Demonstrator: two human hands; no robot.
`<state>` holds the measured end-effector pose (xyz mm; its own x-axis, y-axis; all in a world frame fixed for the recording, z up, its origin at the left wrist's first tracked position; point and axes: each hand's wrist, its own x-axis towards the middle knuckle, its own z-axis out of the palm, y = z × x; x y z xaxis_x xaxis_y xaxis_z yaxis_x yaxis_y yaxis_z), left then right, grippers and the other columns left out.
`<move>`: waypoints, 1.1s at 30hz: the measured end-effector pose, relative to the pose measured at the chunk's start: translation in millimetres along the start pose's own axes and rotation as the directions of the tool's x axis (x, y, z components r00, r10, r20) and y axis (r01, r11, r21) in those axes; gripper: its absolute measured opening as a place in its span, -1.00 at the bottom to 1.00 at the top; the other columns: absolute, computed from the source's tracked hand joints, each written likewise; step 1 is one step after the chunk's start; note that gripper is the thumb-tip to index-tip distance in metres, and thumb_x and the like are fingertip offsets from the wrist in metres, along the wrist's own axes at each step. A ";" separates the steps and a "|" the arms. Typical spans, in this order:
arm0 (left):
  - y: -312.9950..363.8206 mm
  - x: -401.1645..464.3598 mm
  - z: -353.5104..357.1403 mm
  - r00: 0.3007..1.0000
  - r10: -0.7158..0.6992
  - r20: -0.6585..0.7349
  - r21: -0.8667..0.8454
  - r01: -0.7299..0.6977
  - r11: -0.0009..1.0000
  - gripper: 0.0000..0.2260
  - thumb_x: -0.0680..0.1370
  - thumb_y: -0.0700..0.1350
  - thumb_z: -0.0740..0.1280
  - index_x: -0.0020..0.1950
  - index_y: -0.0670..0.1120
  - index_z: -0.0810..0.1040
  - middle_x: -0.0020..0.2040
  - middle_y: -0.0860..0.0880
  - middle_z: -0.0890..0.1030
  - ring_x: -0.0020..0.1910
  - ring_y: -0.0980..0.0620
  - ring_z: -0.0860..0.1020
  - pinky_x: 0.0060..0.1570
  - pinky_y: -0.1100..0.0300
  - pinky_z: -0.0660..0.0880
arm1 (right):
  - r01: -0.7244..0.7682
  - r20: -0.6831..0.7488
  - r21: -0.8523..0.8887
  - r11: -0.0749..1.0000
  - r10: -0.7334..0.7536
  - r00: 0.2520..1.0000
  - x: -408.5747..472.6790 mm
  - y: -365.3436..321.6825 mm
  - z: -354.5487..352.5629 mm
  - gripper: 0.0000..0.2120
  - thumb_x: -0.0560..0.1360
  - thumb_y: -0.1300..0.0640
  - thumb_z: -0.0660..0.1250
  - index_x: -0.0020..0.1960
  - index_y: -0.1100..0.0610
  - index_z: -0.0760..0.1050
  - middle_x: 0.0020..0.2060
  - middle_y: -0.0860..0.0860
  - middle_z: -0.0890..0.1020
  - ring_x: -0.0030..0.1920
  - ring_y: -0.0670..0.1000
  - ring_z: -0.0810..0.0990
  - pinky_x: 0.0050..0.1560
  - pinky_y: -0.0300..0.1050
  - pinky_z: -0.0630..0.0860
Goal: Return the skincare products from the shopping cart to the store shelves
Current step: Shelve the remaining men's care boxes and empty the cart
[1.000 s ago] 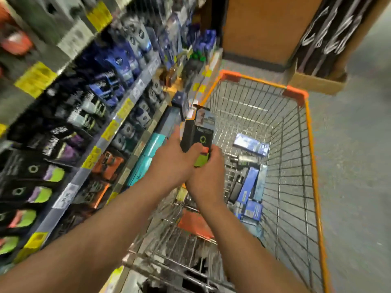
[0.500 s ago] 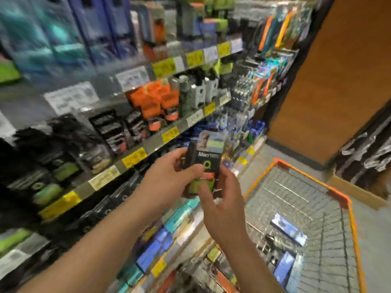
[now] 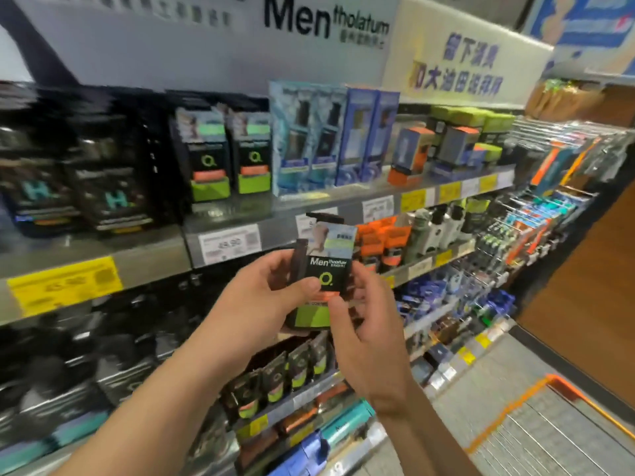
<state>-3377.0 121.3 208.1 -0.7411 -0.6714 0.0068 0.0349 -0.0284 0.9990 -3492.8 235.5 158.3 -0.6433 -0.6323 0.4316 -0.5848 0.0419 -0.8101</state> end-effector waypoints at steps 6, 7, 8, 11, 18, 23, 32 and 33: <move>26.7 -6.2 -41.1 0.991 0.083 -0.106 -0.081 -0.092 0.992 -0.76 0.57 -0.21 0.45 0.19 0.02 0.62 0.02 -0.03 0.75 -0.02 -0.07 0.73 -0.20 0.01 0.64 | 0.076 0.131 0.023 0.997 -0.078 0.988 23.5 -46.0 30.1 -0.32 0.53 -0.10 0.41 0.57 -0.06 0.22 0.37 -0.18 0.38 0.36 -0.23 0.42 0.25 -0.35 0.46; 30.8 -6.8 -45.9 0.988 0.097 -0.118 -0.083 -0.107 0.991 -0.77 0.56 -0.20 0.45 0.18 0.02 0.62 0.00 -0.03 0.74 -0.06 -0.07 0.73 -0.21 0.02 0.63 | 0.083 0.127 0.022 0.996 -0.085 0.988 28.1 -50.8 35.5 -0.31 0.51 -0.12 0.41 0.56 -0.08 0.22 0.38 -0.20 0.37 0.37 -0.25 0.41 0.27 -0.33 0.46; 34.6 -7.3 -50.1 0.985 0.113 -0.132 -0.078 -0.124 0.989 -0.78 0.56 -0.20 0.46 0.17 0.02 0.63 -0.03 -0.01 0.74 -0.11 -0.04 0.72 -0.23 0.05 0.62 | 0.094 0.126 0.017 0.995 -0.096 0.987 32.2 -55.6 40.5 -0.31 0.49 -0.13 0.42 0.53 -0.12 0.21 0.37 -0.26 0.36 0.38 -0.30 0.37 0.30 -0.37 0.42; 41.8 -7.0 -60.9 0.970 0.159 -0.183 -0.068 -0.174 0.982 -0.79 0.55 -0.21 0.47 0.14 0.02 0.64 -0.13 0.05 0.72 -0.23 0.08 0.67 -0.27 0.11 0.59 | 0.103 0.136 0.019 0.995 -0.104 0.985 41.7 -68.8 52.9 -0.21 0.44 -0.10 0.44 0.55 -0.18 0.11 0.28 -0.47 0.24 0.29 -0.57 0.22 0.18 -0.65 0.20; 50.5 -4.1 -75.6 0.950 0.209 -0.231 0.005 -0.214 0.977 -0.73 0.57 -0.21 0.46 0.18 0.09 0.62 -0.05 0.05 0.74 -0.17 0.11 0.68 -0.13 -0.01 0.63 | 0.086 0.123 0.014 0.996 -0.087 0.989 62.6 -84.1 76.9 -0.14 0.30 -0.23 0.41 0.54 -0.15 0.18 0.38 -0.13 0.44 0.40 -0.12 0.46 0.38 0.02 0.51; 53.8 -6.2 -81.3 0.946 0.211 -0.246 -0.031 -0.225 0.974 -0.71 0.60 -0.24 0.39 0.20 0.12 0.62 -0.02 0.03 0.74 -0.12 0.08 0.66 -0.02 0.02 0.67 | 0.080 0.090 0.030 0.996 -0.082 0.993 74.4 -94.2 84.6 -0.13 0.29 -0.17 0.48 0.51 -0.14 0.18 0.31 -0.17 0.46 0.33 -0.14 0.51 0.34 -0.02 0.55; 57.8 -12.6 -109.5 0.923 0.152 -0.354 -0.123 -0.207 0.971 -0.72 0.61 -0.07 0.38 0.31 0.14 0.58 0.19 0.16 0.69 0.20 0.11 0.64 0.25 -0.10 0.58 | 0.099 -0.074 0.076 0.992 -0.093 0.993 113.3 -113.2 106.5 -0.25 0.33 -0.25 0.51 0.41 -0.06 0.31 0.18 -0.10 0.56 0.16 -0.05 0.62 0.17 0.02 0.62; 57.4 -13.8 -112.0 0.920 0.151 -0.361 -0.120 -0.207 0.971 -0.73 0.60 -0.05 0.38 0.30 0.15 0.58 0.19 0.16 0.69 0.21 0.10 0.64 0.24 -0.10 0.58 | 0.095 -0.084 0.073 0.993 -0.089 0.992 118.5 -113.9 108.8 -0.25 0.33 -0.25 0.51 0.40 -0.05 0.31 0.18 -0.09 0.56 0.15 -0.04 0.62 0.17 0.03 0.62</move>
<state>-3289.6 46.0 260.4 -0.4348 -0.8893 0.1414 0.2675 0.0224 0.9633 -3448.7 71.5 258.6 -0.6276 -0.5666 0.5339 -0.6060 -0.0749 -0.7919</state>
